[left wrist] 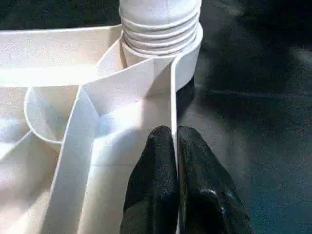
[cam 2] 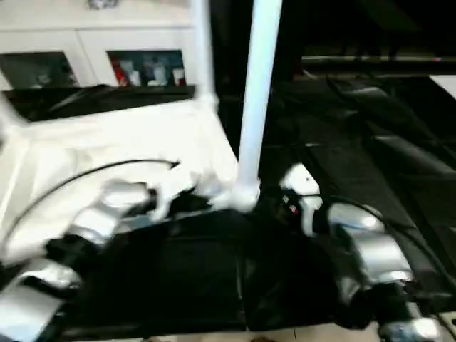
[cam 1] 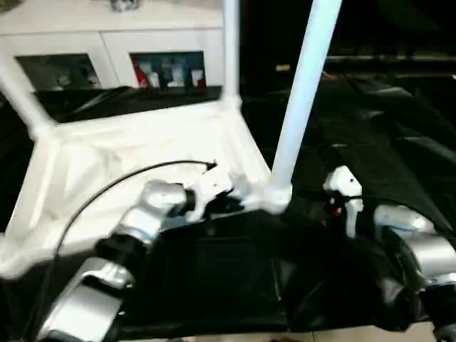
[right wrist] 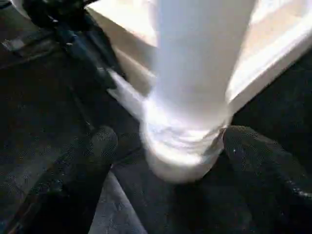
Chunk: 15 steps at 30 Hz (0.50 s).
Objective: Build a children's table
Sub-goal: Rotate leg to tighten
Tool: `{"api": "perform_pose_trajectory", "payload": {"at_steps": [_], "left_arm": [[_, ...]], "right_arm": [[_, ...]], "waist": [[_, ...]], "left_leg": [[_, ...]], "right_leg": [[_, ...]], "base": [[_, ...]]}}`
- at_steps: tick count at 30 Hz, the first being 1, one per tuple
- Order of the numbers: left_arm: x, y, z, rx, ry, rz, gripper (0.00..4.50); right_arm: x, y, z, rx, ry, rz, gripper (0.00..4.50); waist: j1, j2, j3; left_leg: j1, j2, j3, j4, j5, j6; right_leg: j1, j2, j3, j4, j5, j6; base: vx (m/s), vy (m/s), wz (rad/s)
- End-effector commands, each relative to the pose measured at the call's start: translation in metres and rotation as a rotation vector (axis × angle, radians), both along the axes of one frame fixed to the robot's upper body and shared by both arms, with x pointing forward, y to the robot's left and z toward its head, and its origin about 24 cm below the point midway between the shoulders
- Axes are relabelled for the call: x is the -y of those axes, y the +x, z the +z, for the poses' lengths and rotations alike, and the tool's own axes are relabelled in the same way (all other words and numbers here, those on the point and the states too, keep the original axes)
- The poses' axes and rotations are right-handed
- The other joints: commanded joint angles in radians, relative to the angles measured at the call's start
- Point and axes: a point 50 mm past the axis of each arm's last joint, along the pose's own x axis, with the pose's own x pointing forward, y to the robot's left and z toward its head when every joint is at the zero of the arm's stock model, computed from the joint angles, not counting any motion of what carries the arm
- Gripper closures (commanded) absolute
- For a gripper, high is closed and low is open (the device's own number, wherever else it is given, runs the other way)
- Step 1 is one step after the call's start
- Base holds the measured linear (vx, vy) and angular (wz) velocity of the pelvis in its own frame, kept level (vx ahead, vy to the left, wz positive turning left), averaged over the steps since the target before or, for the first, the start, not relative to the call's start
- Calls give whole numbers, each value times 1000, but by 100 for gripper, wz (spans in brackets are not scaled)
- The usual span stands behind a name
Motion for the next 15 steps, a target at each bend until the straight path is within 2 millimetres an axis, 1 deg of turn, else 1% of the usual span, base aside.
{"api": "perform_pose_trajectory", "payload": {"at_steps": [1,2,4,5,6,8,10,11,13,14,15], "left_arm": [[8,-7,1,-41,-39,-74,450],[9,-8,1,-52,-45,-90,450],[8,-7,1,-46,-44,-88,450],[8,-7,1,-47,-45,-88,450],[7,-6,1,-43,-44,-86,450],[6,-6,1,-42,-43,-85,450],[6,-6,1,-46,-44,-84,450],[5,-7,1,-48,-43,-84,450],[4,-7,1,-51,-42,-82,450],[3,-6,1,-51,-41,-79,450],[3,-6,1,-51,-40,-76,450]], "right_arm": [[-7,3,2,17,-10,21,58],[-9,3,1,13,-8,29,58],[-11,3,1,9,-6,42,58],[-12,3,1,7,-3,45,75],[-14,4,1,-1,10,56,75],[-16,4,0,-5,15,61,96],[-17,5,-1,-9,18,64,103],[-17,5,-2,-11,19,65,119],[-18,6,-3,-13,19,66,132],[-19,6,-3,-13,17,66,146],[-19,6,-4,-12,15,65,146]], "waist": [[7,-20,-60],[8,-19,-60],[13,-20,-58],[15,-20,-58],[17,-21,-59],[16,-21,-60],[17,-22,-62],[17,-22,-62],[17,-22,-62],[18,-23,-62],[18,-24,-62]], "left_leg": [[13,40,-12,-66,-228,75],[14,40,-11,-66,-230,72],[11,40,-13,-67,-230,67],[12,40,-13,-67,-234,63],[11,39,-14,-67,-230,62],[10,38,-14,-67,-224,60],[8,37,-13,-64,-205,65],[8,37,-13,-64,-205,65],[8,37,-13,-63,-196,69],[8,37,-13,-63,-194,70],[8,37,-13,-63,-194,70]], "right_leg": [[41,-47,33,-71,-247,-259],[40,-47,33,-70,-250,-259],[43,-48,33,-71,-263,-251],[42,-48,34,-71,-267,-246],[44,-49,34,-69,-262,-243],[45,-48,33,-69,-258,-242],[47,-48,33,-65,-232,-245],[47,-48,33,-65,-232,-245],[47,-48,33,-64,-223,-248],[48,-48,33,-64,-225,-247],[48,-48,33,-65,-227,-247]], "base": [[0,0,0],[0,0,0],[0,0,0],[0,0,0],[0,0,0],[0,0,0],[0,0,0],[0,0,0],[0,0,0],[0,0,0],[0,0,0]]}}
